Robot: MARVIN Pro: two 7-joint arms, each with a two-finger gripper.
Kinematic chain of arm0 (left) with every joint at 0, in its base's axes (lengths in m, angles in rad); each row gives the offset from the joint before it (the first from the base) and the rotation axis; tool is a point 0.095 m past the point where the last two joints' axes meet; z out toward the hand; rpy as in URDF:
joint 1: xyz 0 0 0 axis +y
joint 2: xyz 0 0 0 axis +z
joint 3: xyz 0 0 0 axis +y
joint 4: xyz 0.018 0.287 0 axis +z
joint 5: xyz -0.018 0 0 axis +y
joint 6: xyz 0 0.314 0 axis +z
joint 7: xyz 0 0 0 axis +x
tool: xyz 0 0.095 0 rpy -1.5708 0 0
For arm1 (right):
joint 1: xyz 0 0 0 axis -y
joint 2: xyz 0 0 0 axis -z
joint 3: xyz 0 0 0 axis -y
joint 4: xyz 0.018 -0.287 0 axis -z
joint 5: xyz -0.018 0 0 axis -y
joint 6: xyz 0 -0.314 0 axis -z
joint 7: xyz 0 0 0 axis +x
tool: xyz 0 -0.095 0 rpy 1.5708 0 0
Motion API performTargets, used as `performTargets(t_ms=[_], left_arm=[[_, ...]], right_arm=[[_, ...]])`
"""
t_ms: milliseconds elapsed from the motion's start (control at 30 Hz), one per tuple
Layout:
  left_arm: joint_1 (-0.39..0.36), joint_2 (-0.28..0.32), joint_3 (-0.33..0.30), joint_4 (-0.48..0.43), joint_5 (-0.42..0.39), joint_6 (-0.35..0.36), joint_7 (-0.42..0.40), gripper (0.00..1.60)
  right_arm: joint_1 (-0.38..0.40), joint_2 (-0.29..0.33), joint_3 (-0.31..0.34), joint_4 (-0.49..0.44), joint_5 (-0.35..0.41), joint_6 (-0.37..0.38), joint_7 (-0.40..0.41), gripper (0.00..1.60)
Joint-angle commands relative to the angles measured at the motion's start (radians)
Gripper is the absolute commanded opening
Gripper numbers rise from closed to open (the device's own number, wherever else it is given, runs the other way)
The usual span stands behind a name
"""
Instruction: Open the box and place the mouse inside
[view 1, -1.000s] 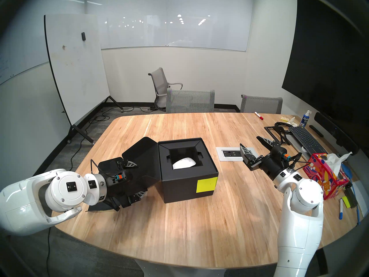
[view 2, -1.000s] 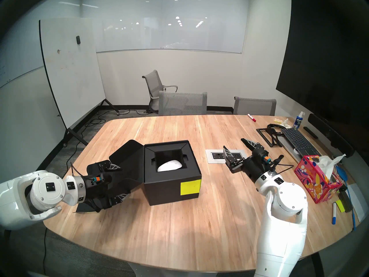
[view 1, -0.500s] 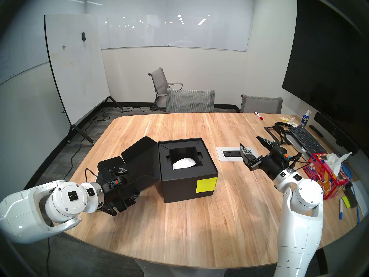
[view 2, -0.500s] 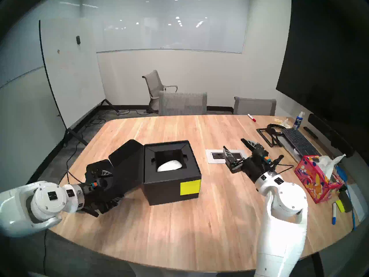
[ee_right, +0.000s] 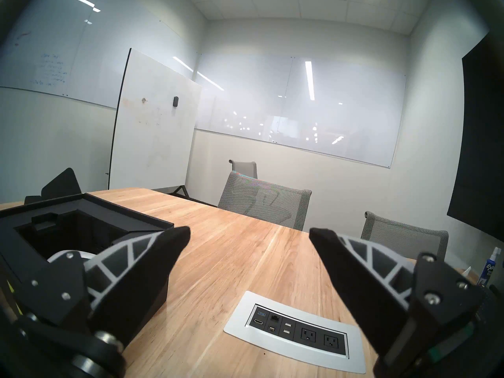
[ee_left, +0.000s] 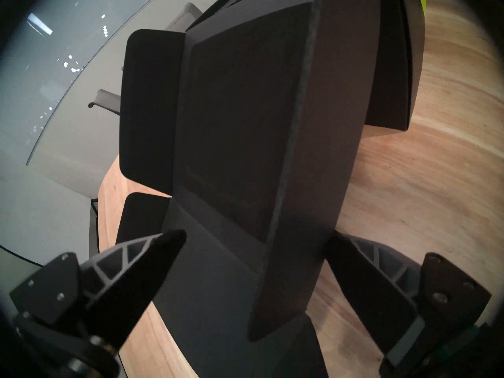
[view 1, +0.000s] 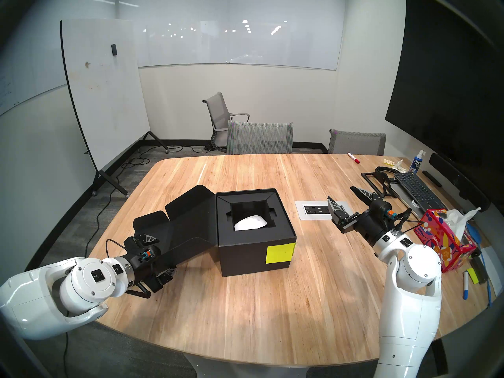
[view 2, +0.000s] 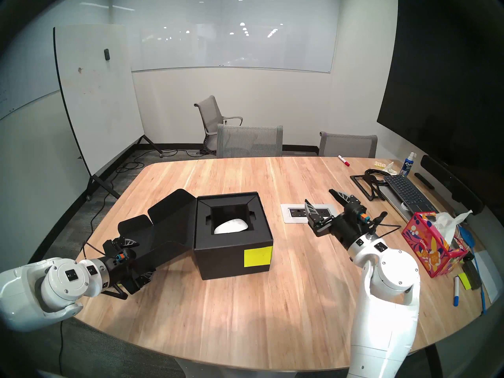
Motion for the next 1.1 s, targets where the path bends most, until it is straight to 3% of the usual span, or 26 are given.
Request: performTargets(t_ms=[0,667,1000,1033,1067], left_arm=[[0.067,-0.027,-0.047,-0.010,0.007,-0.001,0.056,1.60],[0.249,-0.125,-0.155,-0.002,0.039,0.035,0.173,1.60],[0.356,-0.201,-0.243,-0.010,0.065,0.036,0.229,1.60],[0.367,-0.209,-0.255,-0.011,0.068,0.035,0.234,0.98],[0.374,-0.216,-0.265,-0.013,0.070,0.033,0.238,0.24]], right_arm=[[0.011,0.002,0.001,-0.016,0.004,-0.004,-0.001,1.60],[0.012,0.002,0.001,-0.015,0.004,-0.004,-0.001,1.60],[0.012,0.002,0.001,-0.016,0.004,-0.005,-0.001,1.60],[0.013,0.002,0.001,-0.016,0.004,-0.005,-0.001,1.60],[0.013,0.002,0.001,-0.016,0.004,-0.005,-0.001,1.60]])
